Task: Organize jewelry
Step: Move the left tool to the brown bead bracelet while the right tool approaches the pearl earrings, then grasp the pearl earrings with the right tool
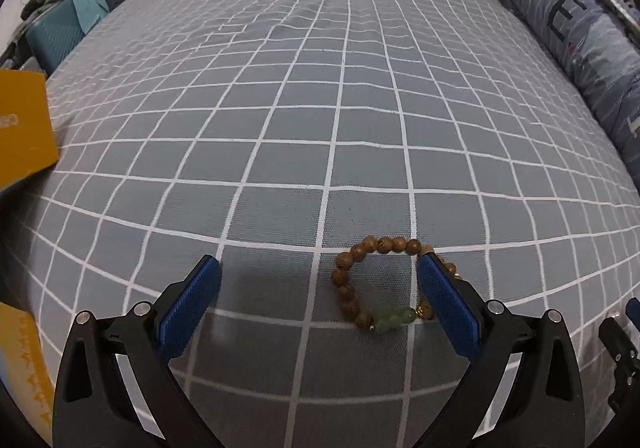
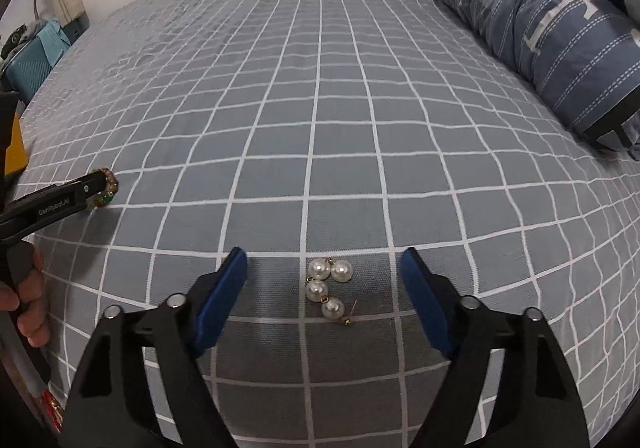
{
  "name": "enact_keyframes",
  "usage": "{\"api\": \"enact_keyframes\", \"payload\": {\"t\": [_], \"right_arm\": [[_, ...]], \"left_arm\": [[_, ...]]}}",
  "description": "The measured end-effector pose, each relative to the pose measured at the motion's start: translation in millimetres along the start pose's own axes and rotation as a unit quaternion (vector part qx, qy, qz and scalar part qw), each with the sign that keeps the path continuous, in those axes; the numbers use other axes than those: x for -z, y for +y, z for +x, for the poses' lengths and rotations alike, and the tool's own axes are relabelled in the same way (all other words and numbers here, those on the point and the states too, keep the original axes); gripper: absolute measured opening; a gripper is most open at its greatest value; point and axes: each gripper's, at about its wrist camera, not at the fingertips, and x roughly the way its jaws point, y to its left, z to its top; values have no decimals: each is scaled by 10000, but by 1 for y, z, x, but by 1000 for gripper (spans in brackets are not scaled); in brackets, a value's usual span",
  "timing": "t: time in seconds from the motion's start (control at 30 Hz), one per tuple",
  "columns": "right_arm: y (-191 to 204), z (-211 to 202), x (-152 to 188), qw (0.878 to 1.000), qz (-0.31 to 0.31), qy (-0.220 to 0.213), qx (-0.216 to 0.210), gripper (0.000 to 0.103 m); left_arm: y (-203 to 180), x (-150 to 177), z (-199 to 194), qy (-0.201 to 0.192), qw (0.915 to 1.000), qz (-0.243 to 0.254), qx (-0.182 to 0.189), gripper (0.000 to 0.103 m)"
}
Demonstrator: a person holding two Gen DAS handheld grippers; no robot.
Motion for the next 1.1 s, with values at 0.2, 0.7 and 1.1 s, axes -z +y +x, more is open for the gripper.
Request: {"api": "enact_keyframes", "payload": {"t": [0.2, 0.7, 1.1], "right_arm": [[1, 9, 0, 9999, 10, 148, 33, 56], [-1, 12, -4, 9997, 114, 217, 71, 22], [-2, 4, -6, 9997, 180, 132, 45, 22]], "left_arm": [[1, 2, -1, 42, 10000, -44, 57, 80], [-4, 6, -12, 81, 9998, 81, 134, 11], [-2, 8, -25, -20, 9994, 88, 347, 11]]}}
